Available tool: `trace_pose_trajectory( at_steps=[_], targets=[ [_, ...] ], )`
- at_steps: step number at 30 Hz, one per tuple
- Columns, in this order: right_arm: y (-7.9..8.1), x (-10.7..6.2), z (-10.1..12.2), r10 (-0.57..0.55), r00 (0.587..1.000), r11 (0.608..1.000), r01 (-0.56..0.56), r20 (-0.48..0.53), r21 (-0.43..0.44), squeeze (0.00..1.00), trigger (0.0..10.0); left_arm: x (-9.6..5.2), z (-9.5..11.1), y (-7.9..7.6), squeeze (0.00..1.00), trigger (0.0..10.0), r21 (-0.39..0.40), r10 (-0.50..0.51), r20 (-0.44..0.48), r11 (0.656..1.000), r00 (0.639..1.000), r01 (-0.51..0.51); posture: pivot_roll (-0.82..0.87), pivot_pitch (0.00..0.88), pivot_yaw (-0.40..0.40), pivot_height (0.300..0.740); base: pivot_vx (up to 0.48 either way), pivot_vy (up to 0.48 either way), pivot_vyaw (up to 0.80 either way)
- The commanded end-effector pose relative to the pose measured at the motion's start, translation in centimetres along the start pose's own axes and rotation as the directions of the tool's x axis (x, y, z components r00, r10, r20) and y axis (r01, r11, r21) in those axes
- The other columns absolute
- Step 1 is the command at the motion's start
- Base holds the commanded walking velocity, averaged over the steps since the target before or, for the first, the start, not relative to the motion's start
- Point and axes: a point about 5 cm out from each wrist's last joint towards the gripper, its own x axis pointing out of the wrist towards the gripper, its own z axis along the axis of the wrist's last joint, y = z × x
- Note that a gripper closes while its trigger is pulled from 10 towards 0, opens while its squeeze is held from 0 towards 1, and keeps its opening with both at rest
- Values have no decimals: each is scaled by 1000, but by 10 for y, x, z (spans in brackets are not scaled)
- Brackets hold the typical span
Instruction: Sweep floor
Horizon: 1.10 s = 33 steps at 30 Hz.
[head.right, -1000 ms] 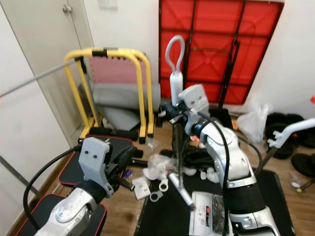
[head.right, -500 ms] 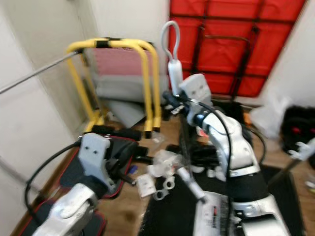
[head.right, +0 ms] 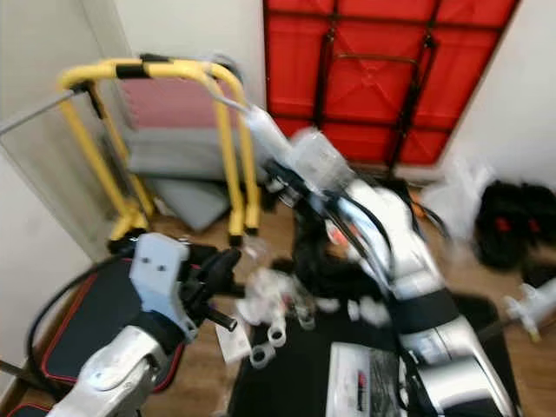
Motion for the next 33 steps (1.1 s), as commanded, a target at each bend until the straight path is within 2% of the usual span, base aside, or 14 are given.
trace_pose_trajectory(
  at_steps=[1, 2, 3, 7, 10, 15, 22, 26, 33],
  targets=[
    [1, 2, 8, 47, 994, 996, -55, 96, 74, 0, 10000, -2, 0, -6, 0, 10000, -24, -27, -16, 999, 999, 27, -37, 190, -65, 740, 0, 0, 0],
    [2, 3, 12, 77, 987, 990, -92, 140, 103, 0, 10000, -4, 0, -7, 0, 10000, -31, -31, -18, 999, 999, 30, -35, 195, -65, 740, 0, 0, 0],
    [0, 6, 16, 75, 984, 992, -90, 164, 88, 0, 10000, -6, 1, -9, 0, 10000, -38, -36, -21, 999, 999, 35, -31, 211, -63, 740, 0, 0, 0],
    [-5, 11, 23, 48, 979, 994, -65, 200, 83, 0, 10000, -10, 3, -14, 0, 10000, -52, -46, -26, 998, 999, 44, -23, 235, -58, 740, 0, 0, 0],
    [-10, 18, 34, 16, 965, 985, -60, 263, 159, 0, 10000, -15, 5, -19, 0, 10000, -81, -65, -34, 995, 997, 62, -17, 253, -57, 740, 0, 0, 0],
    [-10, 24, 40, 30, 948, 970, -105, 317, 220, 0, 10000, -21, 8, -25, 0, 10000, -104, -83, -45, 992, 996, 78, -10, 277, -60, 740, 0, 0, 0],
    [-10, 32, 40, 56, 936, 985, -108, 346, 131, 0, 10000, -27, 12, -32, 0, 10000, -119, -95, -54, 989, 994, 88, -4, 298, -59, 740, 0, 0, 0],
    [-11, 45, 42, 33, 927, 997, -57, 374, 53, 0, 10000, -34, 17, -39, 0, 10000, -129, -105, -68, 987, 992, 96, 24, 336, -59, 740, 0, 0, 0],
    [-14, 51, 45, 32, 925, 999, -18, 380, -41, 0, 10000, -39, 16, -46, 0, 10000, -144, -112, -67, 984, 991, 101, 51, 374, -59, 740, 0, 0, 0]
  ],
)
